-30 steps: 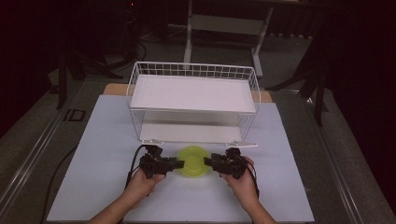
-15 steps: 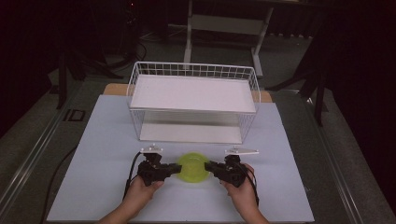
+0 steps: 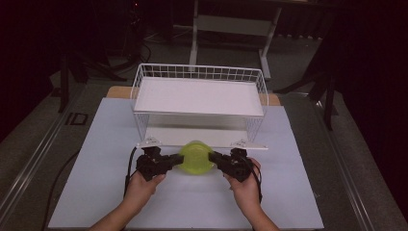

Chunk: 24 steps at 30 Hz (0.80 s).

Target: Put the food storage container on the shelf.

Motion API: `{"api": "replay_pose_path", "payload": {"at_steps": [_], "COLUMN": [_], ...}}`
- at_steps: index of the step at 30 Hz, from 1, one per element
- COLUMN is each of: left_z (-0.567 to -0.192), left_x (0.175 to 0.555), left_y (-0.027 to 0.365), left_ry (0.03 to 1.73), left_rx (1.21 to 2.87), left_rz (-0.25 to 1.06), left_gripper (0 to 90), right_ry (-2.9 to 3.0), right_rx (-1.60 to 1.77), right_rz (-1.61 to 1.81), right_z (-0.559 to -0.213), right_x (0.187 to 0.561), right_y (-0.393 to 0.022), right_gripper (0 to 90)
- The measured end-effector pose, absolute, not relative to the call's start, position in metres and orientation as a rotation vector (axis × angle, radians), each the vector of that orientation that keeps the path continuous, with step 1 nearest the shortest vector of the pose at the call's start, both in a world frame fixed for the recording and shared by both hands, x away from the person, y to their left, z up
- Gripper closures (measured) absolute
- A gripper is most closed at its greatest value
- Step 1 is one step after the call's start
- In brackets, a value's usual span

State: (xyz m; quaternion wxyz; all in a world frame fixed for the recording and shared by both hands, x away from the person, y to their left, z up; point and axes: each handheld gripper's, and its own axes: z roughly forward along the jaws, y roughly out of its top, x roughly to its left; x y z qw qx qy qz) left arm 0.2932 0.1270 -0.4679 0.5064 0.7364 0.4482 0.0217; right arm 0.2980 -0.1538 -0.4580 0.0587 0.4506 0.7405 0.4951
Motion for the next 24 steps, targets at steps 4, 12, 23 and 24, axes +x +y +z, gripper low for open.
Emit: {"api": "replay_pose_path", "payload": {"at_steps": [4, 12, 23, 24], "left_z": [-0.464, -0.467, -0.484, -0.485], "left_x": [0.303, 0.324, 0.340, 0.340], "left_y": [0.126, 0.121, 0.120, 0.120], "left_ry": [1.084, 1.089, 1.116, 1.117], "left_rx": [1.764, 1.757, 1.747, 1.746], "left_rz": [0.075, 0.132, 0.146, 0.147], "left_gripper": [81.7, 81.6, 81.4, 81.4], "right_ry": [2.215, 2.154, 2.138, 2.143], "right_rx": [1.384, 1.440, 1.497, 1.504], "right_rz": [1.508, 1.505, 1.474, 1.471], "right_z": [-0.456, -0.459, -0.475, -0.477], "right_x": [0.309, 0.326, 0.343, 0.345], "right_y": [-0.152, -0.152, -0.148, -0.148], "right_gripper": [80.3, 80.2, 80.0, 79.9]}}
